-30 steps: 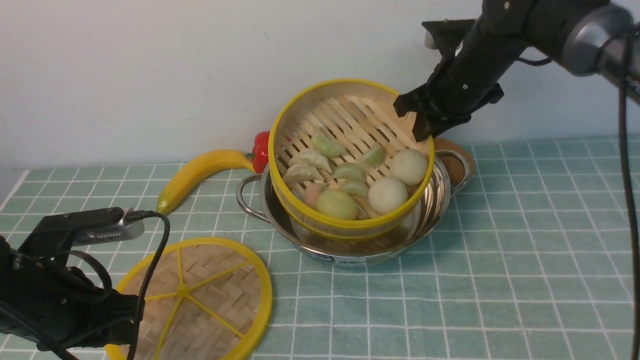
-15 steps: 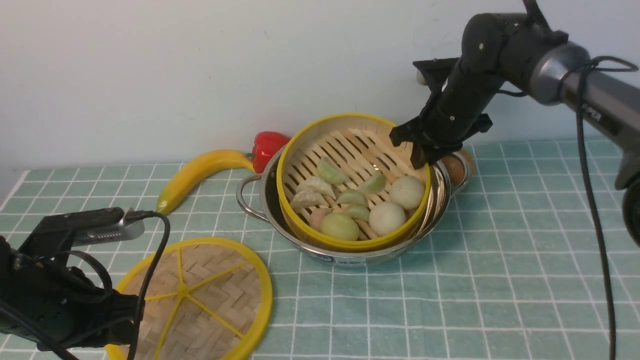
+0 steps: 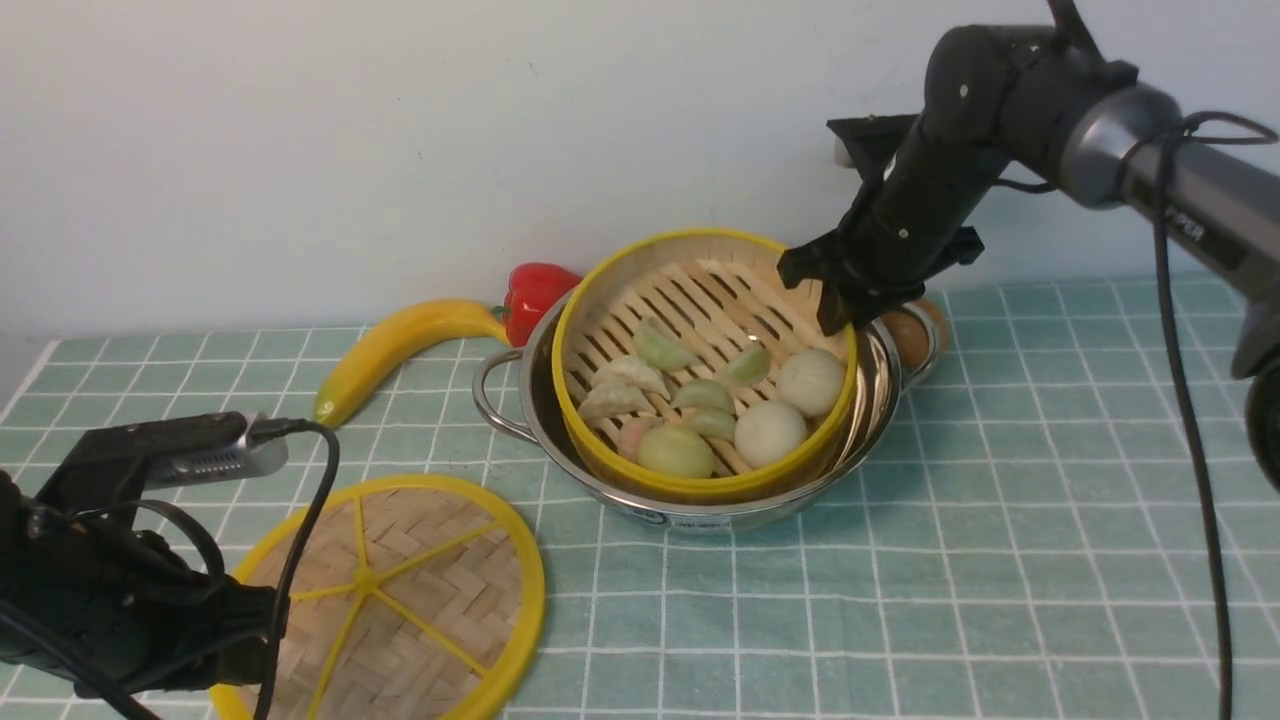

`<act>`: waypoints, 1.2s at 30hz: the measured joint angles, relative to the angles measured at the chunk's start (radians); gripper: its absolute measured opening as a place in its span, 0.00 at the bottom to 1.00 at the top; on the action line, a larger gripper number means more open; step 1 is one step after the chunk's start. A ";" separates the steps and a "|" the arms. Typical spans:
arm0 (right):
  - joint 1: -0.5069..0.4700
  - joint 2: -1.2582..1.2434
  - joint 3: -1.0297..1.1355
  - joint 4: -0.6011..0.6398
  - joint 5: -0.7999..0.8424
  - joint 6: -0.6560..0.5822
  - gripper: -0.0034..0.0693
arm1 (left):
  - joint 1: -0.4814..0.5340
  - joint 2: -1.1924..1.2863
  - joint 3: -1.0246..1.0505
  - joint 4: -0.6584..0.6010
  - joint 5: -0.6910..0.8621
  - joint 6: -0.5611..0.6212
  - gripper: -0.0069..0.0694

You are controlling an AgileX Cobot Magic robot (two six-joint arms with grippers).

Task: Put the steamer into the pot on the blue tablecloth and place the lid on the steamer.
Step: 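Place the bamboo steamer basket of food into the steel pot with the right gripper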

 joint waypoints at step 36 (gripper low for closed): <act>-0.006 -0.202 -0.020 -0.118 -0.008 0.024 0.47 | 0.000 0.033 0.000 -0.200 -0.186 0.160 0.41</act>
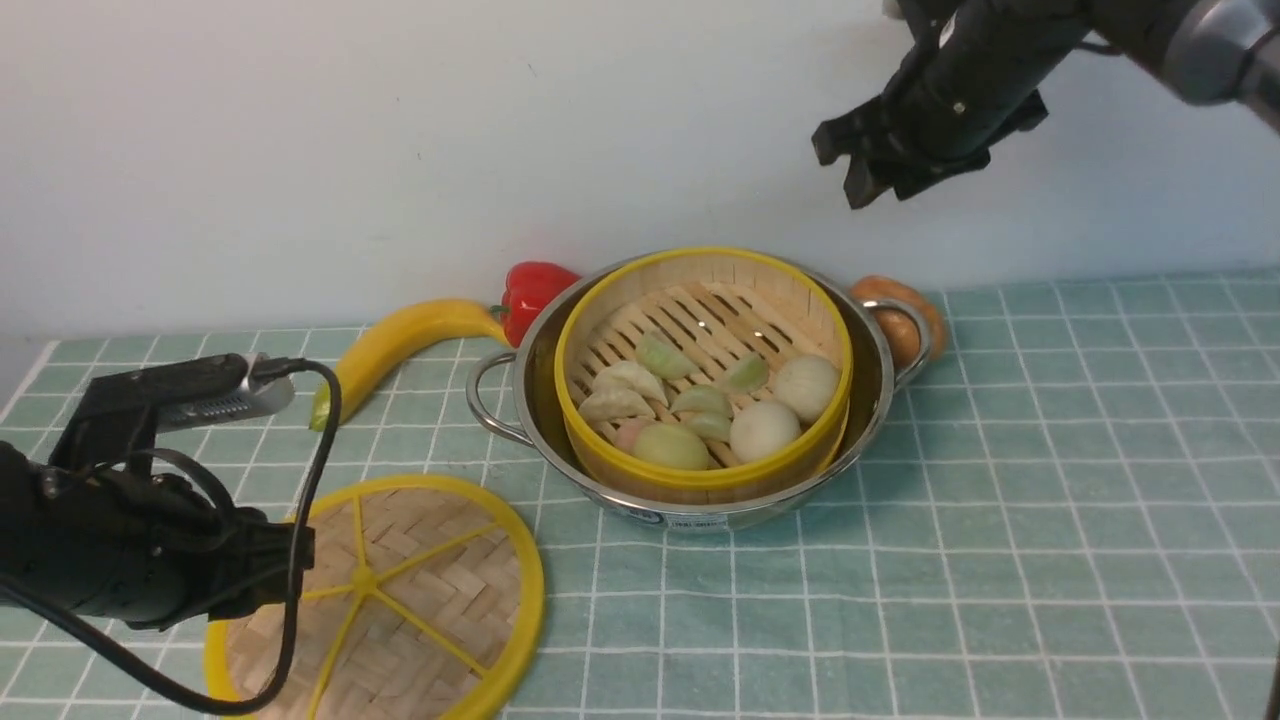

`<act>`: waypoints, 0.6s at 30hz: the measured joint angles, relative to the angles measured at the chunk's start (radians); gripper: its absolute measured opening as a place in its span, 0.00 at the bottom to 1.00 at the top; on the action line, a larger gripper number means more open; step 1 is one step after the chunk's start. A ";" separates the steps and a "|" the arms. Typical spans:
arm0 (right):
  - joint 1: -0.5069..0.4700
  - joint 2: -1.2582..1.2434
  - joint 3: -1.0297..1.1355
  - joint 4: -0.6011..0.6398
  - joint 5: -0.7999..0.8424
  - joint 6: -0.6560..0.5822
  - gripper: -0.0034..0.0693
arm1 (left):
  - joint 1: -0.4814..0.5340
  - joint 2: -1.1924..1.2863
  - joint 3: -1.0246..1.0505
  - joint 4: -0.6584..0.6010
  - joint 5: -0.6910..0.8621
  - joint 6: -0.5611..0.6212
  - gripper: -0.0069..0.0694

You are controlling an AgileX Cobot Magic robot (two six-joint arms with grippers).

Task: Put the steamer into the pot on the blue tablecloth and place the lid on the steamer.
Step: 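Place the bamboo steamer basket of food into the steel pot with the right gripper, then grasp the bamboo steamer lid lying on the table by its centre knob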

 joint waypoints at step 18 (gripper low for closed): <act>0.000 -0.889 0.188 0.013 -0.008 -0.047 0.47 | -0.173 0.220 -0.106 0.169 -0.092 -0.071 0.41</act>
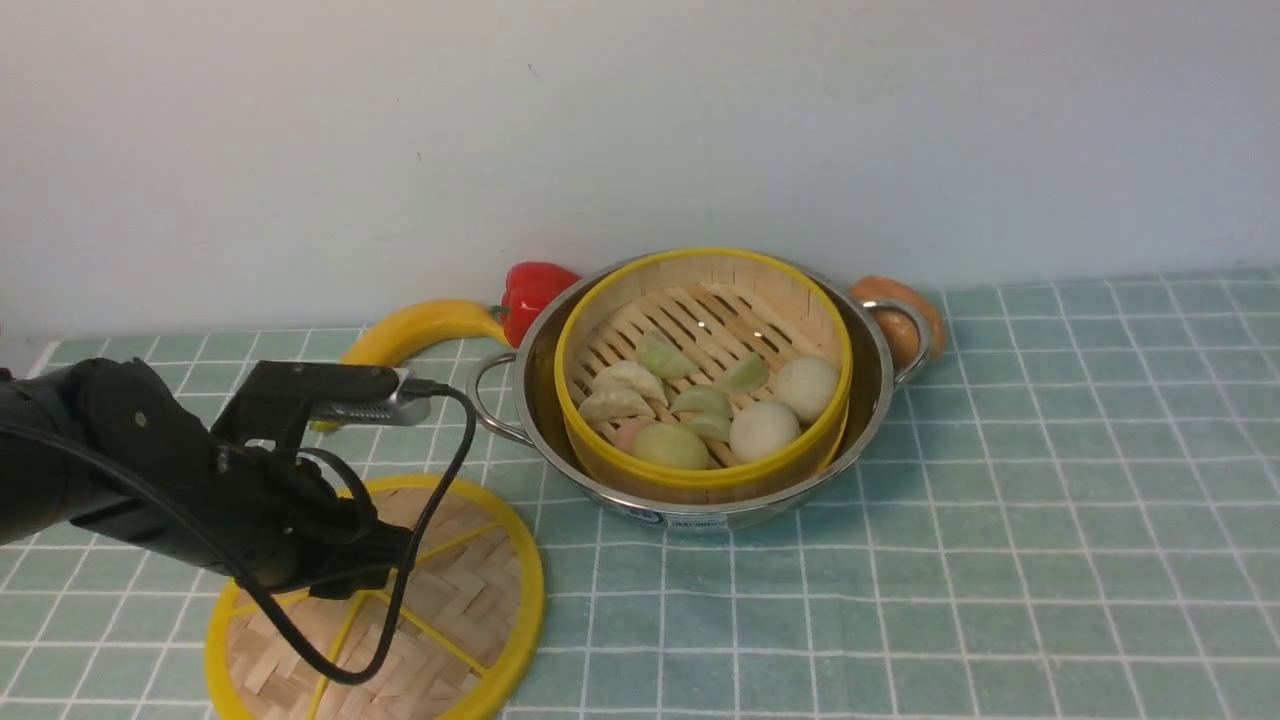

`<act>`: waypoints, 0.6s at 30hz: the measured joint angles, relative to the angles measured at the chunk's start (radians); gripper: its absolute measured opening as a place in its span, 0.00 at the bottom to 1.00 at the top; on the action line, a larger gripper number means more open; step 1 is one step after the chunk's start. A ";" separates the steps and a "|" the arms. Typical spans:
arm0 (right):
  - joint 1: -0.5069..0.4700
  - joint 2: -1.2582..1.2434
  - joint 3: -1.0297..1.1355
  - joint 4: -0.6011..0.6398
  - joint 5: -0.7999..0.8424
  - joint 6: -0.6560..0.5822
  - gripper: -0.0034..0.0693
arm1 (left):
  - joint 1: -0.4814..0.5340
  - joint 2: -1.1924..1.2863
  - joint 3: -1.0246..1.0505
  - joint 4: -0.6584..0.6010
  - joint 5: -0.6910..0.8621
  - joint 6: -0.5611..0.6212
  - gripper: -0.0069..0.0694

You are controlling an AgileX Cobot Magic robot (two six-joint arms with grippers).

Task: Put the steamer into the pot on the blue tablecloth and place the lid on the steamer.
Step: 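Grasp the bamboo steamer lid lying on the table by its centre knob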

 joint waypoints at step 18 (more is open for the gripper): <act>0.000 -0.305 0.253 -0.001 0.005 -0.002 0.47 | -0.001 0.003 -0.001 0.090 -0.049 -0.109 0.41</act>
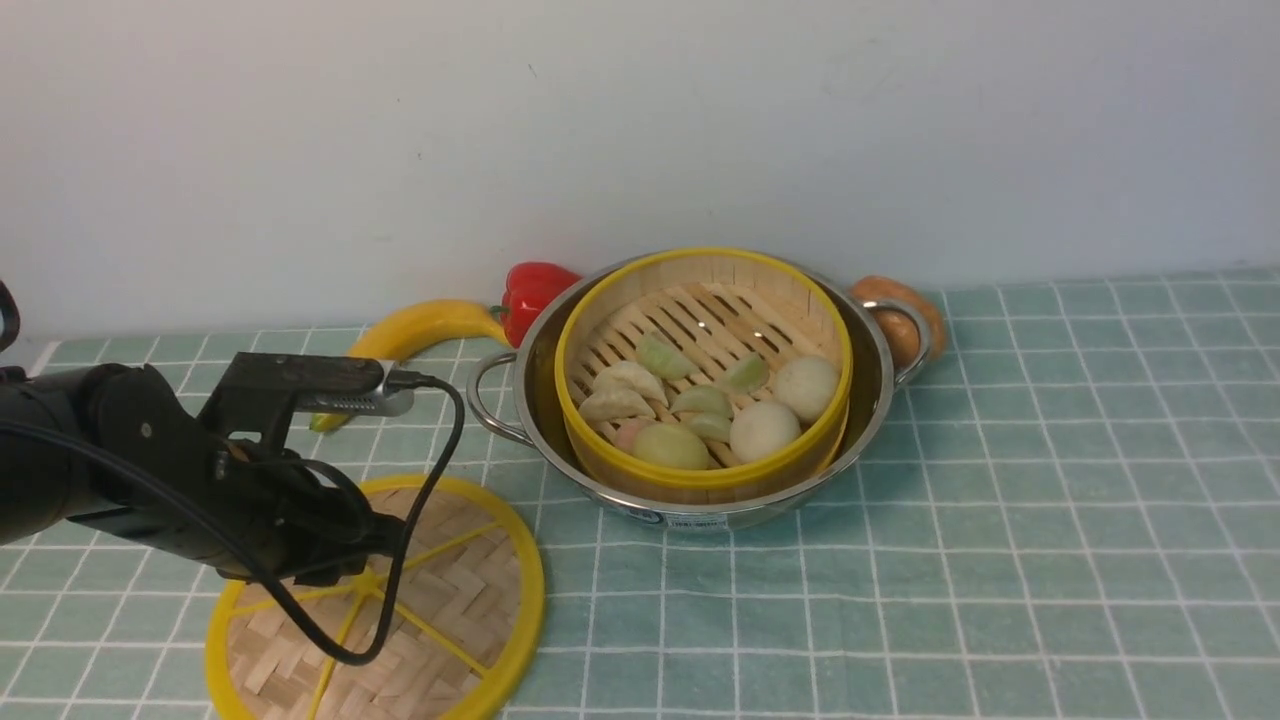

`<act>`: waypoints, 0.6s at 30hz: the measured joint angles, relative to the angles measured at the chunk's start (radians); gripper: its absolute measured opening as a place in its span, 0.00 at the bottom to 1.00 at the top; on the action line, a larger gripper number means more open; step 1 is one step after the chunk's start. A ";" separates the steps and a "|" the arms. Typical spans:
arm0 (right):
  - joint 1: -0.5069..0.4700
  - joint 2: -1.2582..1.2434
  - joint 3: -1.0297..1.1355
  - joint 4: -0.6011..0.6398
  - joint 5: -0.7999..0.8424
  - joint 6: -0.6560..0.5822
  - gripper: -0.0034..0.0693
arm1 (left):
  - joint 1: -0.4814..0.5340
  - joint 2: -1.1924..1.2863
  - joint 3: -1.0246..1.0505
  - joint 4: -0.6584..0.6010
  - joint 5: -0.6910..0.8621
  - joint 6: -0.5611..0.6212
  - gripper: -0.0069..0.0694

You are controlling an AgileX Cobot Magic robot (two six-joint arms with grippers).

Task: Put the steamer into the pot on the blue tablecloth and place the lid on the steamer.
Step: 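Grasp the bamboo steamer lid lying on the table by its centre knob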

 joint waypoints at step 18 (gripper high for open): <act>0.000 0.004 0.046 -0.001 0.002 0.001 0.47 | 0.000 0.079 -0.001 -0.025 0.002 0.000 0.40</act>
